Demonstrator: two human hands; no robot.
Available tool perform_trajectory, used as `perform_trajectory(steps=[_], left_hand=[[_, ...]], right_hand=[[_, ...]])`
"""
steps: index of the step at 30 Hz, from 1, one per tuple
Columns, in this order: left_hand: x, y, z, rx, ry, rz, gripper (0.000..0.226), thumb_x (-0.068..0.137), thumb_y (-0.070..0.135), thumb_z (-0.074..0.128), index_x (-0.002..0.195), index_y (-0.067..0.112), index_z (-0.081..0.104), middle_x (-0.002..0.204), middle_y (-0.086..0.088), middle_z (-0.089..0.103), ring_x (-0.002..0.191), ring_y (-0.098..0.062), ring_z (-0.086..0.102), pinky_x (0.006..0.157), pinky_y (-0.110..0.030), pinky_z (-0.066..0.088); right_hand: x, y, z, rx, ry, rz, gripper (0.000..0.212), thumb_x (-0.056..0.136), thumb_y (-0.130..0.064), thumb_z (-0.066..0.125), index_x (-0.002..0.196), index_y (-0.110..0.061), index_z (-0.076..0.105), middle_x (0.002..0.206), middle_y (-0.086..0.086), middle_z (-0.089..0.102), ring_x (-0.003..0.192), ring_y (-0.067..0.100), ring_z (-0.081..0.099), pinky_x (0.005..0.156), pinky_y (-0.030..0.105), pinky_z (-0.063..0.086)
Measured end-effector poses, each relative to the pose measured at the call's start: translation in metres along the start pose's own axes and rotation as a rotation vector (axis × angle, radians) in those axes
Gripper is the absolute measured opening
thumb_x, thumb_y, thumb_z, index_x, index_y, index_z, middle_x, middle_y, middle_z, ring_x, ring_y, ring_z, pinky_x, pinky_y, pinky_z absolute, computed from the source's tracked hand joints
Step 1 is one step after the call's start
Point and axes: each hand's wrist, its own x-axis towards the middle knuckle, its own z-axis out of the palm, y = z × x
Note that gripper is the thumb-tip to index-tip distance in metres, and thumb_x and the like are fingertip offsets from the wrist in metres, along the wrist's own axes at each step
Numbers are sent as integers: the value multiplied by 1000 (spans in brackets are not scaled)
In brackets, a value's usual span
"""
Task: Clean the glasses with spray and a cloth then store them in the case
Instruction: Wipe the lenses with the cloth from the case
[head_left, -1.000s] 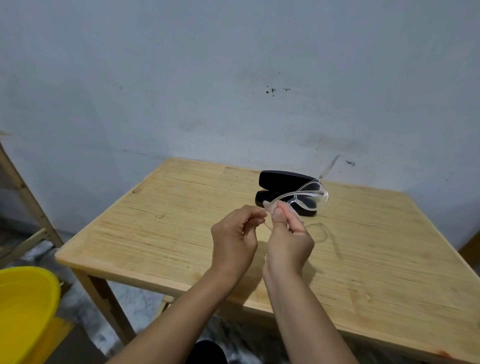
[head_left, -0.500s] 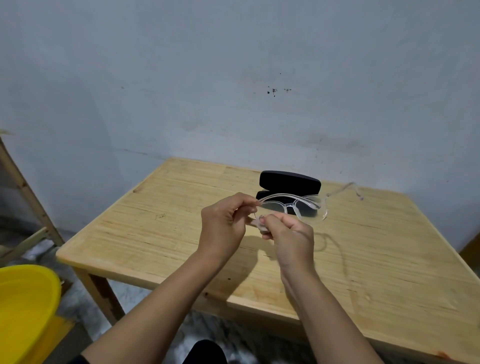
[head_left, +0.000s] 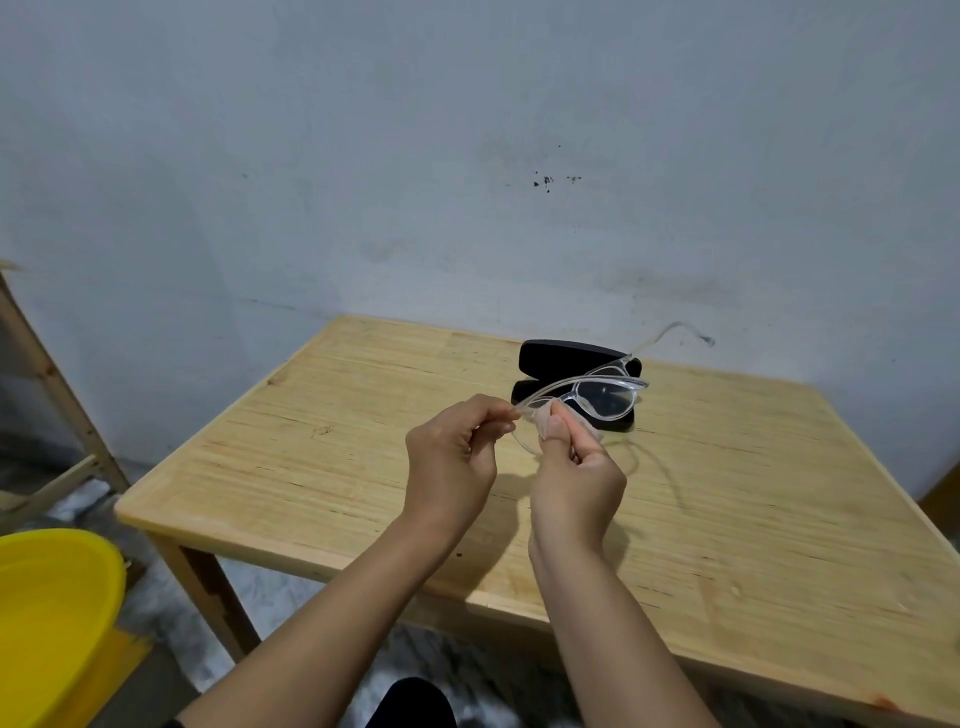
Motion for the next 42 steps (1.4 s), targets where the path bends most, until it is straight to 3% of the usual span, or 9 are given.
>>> perform_trajectory(steps=[5, 10, 14, 20, 24, 30, 36, 38, 42], left_hand=[[0, 1, 4, -30, 23, -27, 25, 78, -9, 61, 83, 13, 71, 76, 16, 66, 73, 10, 63, 66, -4, 46], [7, -1, 4, -53, 6, -62, 25, 79, -8, 61, 82, 15, 71, 73, 12, 69, 72, 4, 65, 65, -7, 47], [12, -5, -3, -75, -27, -101, 24, 78, -9, 62, 82, 13, 72, 72, 16, 66, 71, 10, 64, 64, -3, 45], [16, -15, -16, -52, -42, -140, 26, 78, -6, 65, 80, 19, 71, 73, 18, 67, 72, 10, 64, 65, -3, 45], [19, -18, -25, -48, -15, -185, 21, 78, -2, 68, 81, 18, 73, 74, 13, 69, 69, 12, 63, 64, -2, 44], [24, -26, -50, -89, -14, -302, 23, 72, 5, 75, 75, 28, 73, 69, 29, 69, 77, 2, 68, 76, -12, 51], [29, -42, -88, 17, 75, -316, 17, 71, 5, 75, 77, 21, 74, 66, 35, 65, 75, 11, 64, 72, -2, 44], [28, -53, -105, 70, 127, -302, 17, 73, 1, 72, 80, 17, 74, 68, 32, 66, 75, 17, 61, 72, 1, 41], [22, -79, -136, 269, 179, -231, 13, 76, 0, 69, 84, 9, 75, 83, 7, 69, 78, 20, 57, 75, 4, 39]], right_hand=[[3, -6, 6, 130, -64, 69, 19, 90, -12, 58, 95, -26, 70, 96, -7, 72, 91, 5, 68, 83, 18, 50], [3, -9, -1, 56, -242, 105, 18, 87, -7, 61, 96, -17, 73, 66, -18, 71, 73, 4, 69, 69, 13, 50], [6, -15, -7, -22, -379, 98, 19, 86, -1, 60, 88, -15, 73, 71, 1, 71, 61, 6, 62, 63, 13, 52], [10, -18, -12, -203, -558, 73, 23, 88, -5, 58, 77, -20, 72, 71, 1, 75, 65, 4, 62, 69, 21, 51], [10, -17, -14, -185, -488, 17, 20, 85, -5, 62, 79, -19, 75, 76, -4, 75, 69, 0, 65, 76, 23, 53], [13, -11, -18, -171, -369, 81, 21, 86, -9, 62, 81, -27, 73, 86, -2, 74, 80, 7, 68, 78, 23, 54], [10, 0, -23, -178, -345, 168, 18, 87, -12, 61, 82, -26, 72, 90, -4, 73, 86, 10, 67, 89, 35, 54], [9, 5, -25, -183, -340, 185, 16, 87, -13, 61, 85, -24, 72, 89, -3, 73, 88, 12, 67, 91, 40, 53], [7, 15, -27, -210, -331, 219, 15, 86, -15, 61, 83, -24, 72, 87, -2, 74, 90, 14, 68, 93, 45, 51]])
